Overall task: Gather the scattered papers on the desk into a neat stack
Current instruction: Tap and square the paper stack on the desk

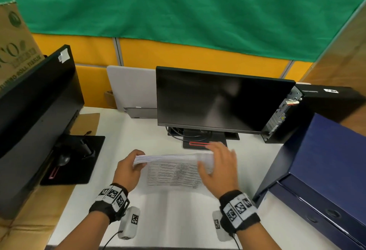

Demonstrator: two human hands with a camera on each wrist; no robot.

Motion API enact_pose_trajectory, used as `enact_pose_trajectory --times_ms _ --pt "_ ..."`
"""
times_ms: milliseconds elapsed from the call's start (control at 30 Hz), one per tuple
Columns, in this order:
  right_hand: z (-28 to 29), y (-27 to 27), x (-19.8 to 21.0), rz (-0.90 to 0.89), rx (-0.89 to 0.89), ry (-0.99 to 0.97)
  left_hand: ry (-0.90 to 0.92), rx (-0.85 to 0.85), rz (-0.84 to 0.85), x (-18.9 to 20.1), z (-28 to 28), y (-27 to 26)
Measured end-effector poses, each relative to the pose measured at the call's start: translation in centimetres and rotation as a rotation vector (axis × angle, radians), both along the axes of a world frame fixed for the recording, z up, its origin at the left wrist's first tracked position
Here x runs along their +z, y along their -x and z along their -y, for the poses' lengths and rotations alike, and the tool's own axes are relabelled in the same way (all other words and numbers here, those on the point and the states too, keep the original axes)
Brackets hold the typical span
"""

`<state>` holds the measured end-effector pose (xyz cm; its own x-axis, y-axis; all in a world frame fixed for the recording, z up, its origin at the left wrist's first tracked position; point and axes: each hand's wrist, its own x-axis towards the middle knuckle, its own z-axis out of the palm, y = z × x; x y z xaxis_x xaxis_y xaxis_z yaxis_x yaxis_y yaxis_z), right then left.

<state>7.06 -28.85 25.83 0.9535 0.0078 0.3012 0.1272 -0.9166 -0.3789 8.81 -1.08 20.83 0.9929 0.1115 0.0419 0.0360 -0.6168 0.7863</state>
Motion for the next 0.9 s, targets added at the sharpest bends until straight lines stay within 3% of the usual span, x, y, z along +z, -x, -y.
enact_pose_trajectory --times_ms 67,200,333,400,433,533,567,733,900 --pt "-2.6 -0.9 1.2 -0.084 0.172 0.14 -0.043 -0.076 0.08 2.1 1.4 -0.2" --pt "-5.0 -2.2 2.8 -0.093 0.28 0.075 -0.181 -0.231 0.354 7.0 4.9 -0.7" --pt "-2.6 -2.7 3.9 -0.038 0.216 -0.189 -0.217 -0.045 0.539 9.1 5.7 -0.6" --pt "-0.8 -2.8 4.6 -0.055 0.157 -0.515 -0.169 0.145 0.495 8.4 4.5 -0.4" --pt "-0.1 -2.7 5.0 -0.1 0.152 -0.678 -0.05 0.201 0.419 8.0 3.8 -0.2" --pt "1.3 -2.4 5.9 -0.211 0.199 -0.901 0.615 0.01 0.047 7.5 3.1 -0.1" --pt "1.3 -2.3 5.9 -0.212 0.203 -0.935 0.712 -0.054 -0.013 7.7 3.2 -0.2" --pt "0.4 -1.2 5.4 -0.082 0.114 -1.068 0.562 -0.099 0.098 8.9 5.0 -0.3" --pt "-0.4 0.8 2.2 -0.155 0.085 -1.029 0.494 -0.051 0.033 5.5 5.5 1.0"
